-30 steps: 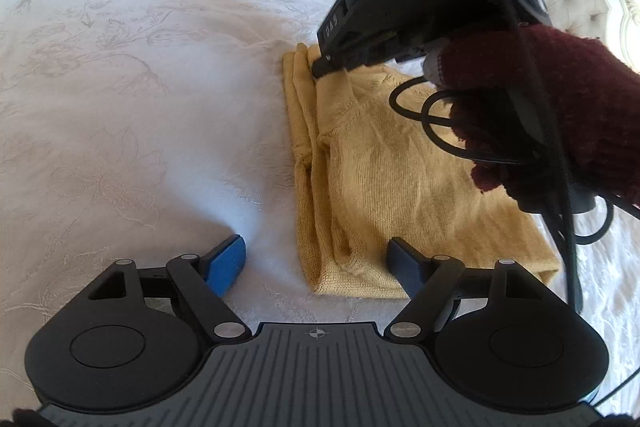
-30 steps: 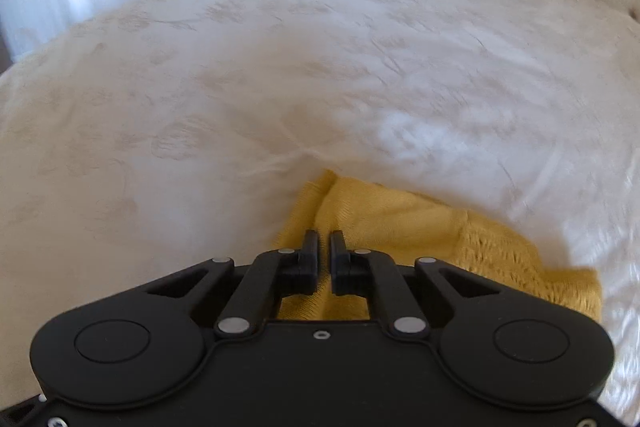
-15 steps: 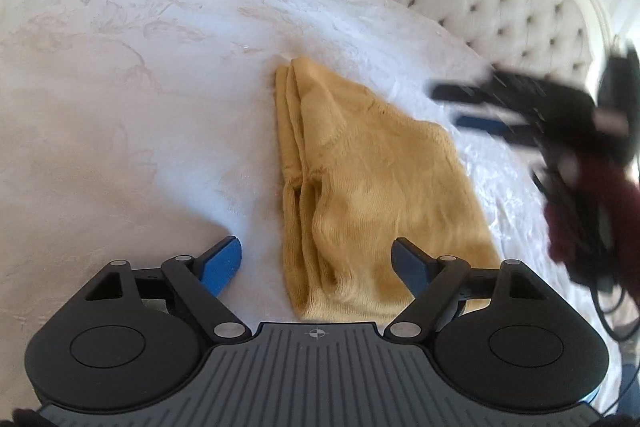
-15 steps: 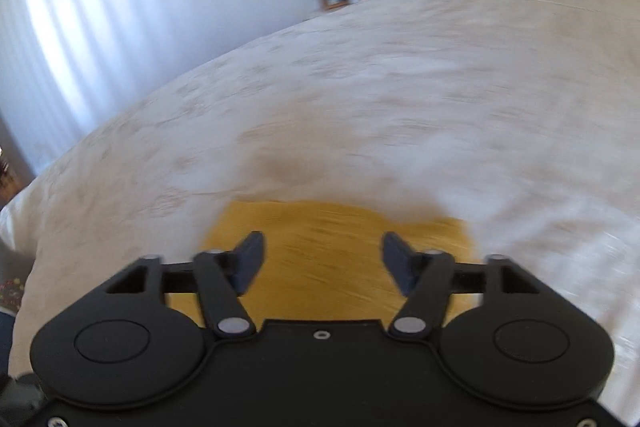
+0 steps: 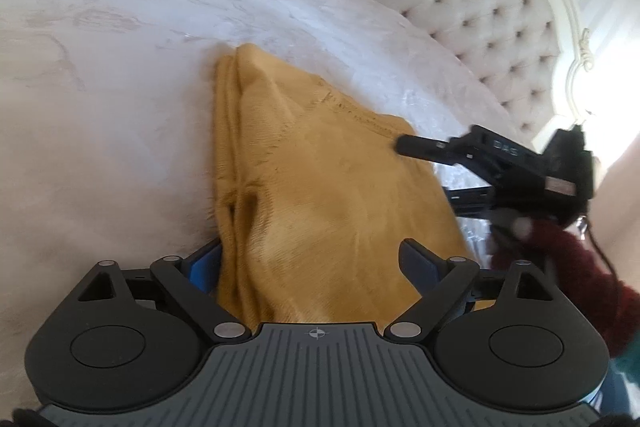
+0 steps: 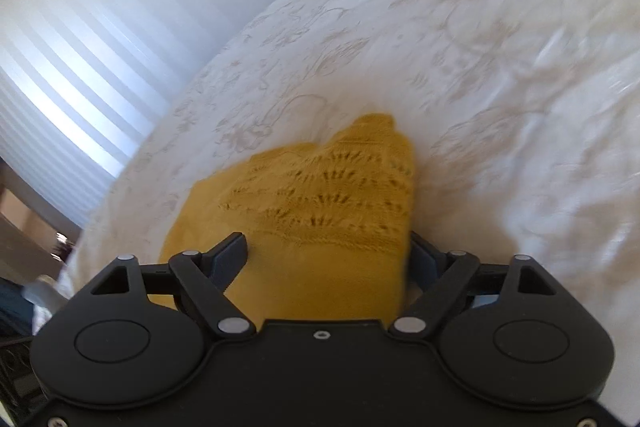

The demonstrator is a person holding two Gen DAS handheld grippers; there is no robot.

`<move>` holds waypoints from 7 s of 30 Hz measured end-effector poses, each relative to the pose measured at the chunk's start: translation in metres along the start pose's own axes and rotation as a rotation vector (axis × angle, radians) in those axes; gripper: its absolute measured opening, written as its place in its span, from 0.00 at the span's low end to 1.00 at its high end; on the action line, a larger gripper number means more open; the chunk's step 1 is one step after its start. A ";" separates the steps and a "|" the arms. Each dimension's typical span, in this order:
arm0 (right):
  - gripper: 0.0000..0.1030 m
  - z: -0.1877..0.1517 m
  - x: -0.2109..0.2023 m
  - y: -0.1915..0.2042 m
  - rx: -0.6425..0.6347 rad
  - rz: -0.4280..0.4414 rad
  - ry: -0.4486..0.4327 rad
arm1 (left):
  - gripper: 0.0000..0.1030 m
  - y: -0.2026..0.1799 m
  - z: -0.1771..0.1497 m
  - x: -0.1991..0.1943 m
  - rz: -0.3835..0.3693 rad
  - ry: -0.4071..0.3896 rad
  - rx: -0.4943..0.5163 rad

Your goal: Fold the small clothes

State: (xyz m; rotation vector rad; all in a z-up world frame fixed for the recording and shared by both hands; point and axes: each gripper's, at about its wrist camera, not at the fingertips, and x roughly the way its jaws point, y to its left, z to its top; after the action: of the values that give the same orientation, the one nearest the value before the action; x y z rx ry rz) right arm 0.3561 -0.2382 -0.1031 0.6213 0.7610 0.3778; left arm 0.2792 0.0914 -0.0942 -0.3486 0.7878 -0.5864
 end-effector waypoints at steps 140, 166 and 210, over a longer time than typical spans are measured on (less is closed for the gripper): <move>0.99 -0.255 -0.332 0.159 -0.290 -0.561 -0.172 | 0.73 -0.214 -0.160 -0.174 0.333 -0.051 0.290; 0.99 -0.287 -0.311 0.162 -0.206 -0.609 -0.022 | 0.73 -0.188 -0.206 -0.146 0.490 0.174 0.236; 0.99 -0.278 -0.312 0.137 -0.094 -0.585 -0.022 | 0.73 -0.193 -0.201 -0.133 0.503 0.261 0.246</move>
State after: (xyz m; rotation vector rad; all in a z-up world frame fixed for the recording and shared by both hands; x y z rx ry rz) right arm -0.0712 -0.1922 -0.0081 0.2913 0.8598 -0.1312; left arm -0.0146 0.0052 -0.0559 0.1582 0.9993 -0.2499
